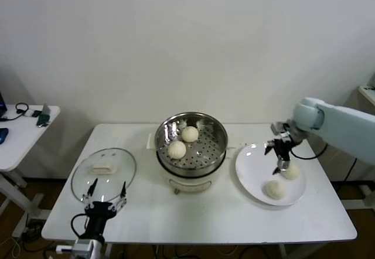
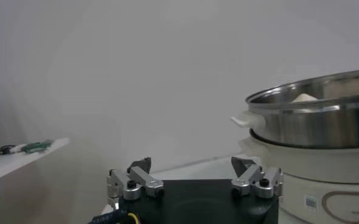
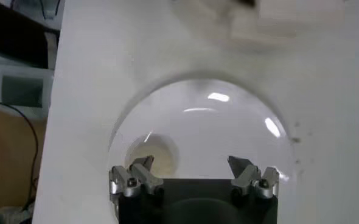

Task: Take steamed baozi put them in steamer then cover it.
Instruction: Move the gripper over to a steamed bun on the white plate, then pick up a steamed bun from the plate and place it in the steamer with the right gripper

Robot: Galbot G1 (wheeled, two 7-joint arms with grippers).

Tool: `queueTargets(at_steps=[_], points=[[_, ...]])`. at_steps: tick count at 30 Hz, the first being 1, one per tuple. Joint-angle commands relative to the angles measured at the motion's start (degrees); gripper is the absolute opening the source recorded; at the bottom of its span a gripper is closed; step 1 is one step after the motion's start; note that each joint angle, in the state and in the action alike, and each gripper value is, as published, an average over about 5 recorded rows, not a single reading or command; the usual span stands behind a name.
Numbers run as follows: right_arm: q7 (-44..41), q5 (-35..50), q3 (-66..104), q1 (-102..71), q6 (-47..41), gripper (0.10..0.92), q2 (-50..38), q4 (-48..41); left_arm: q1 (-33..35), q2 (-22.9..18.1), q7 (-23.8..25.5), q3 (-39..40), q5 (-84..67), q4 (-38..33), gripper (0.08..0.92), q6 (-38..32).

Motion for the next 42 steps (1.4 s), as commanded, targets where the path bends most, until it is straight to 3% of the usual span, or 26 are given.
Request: queueTargets(at_steps=[1,20,29,36,42], points=[[-0.2,-6.4,6.1,-11.3,0.6,0.823,-3.4,-0.9,0.3,-0.3,0.0,-0.1,0.9,0.0,0.823,-0.2],[0.4,-6.3,7.1,-12.1,0.3,0.819,1.6,-3.6,0.8,-0.3,-0.1,0.2,1.4,0.1,0.823,-0.6],[0.1,-6.3,6.6,-11.0,0.6,0.706,1.4,-4.2,0.8,-0.4,-0.2,0.2,1.2,0.3,0.823,-0.7],[-0.1,-5.6,4.3,-6.9,1.9,0.691,1.2,-3.6,1.3,-0.5,-0.2,-0.1,1.0,0.1,0.823,-0.8],[-1.7,-5.7,-3.2,5.4,8.1,0.687,2.9,-0.9,1.7,-0.5,-0.2,-0.1,0.7,0.2,0.823,-1.0]])
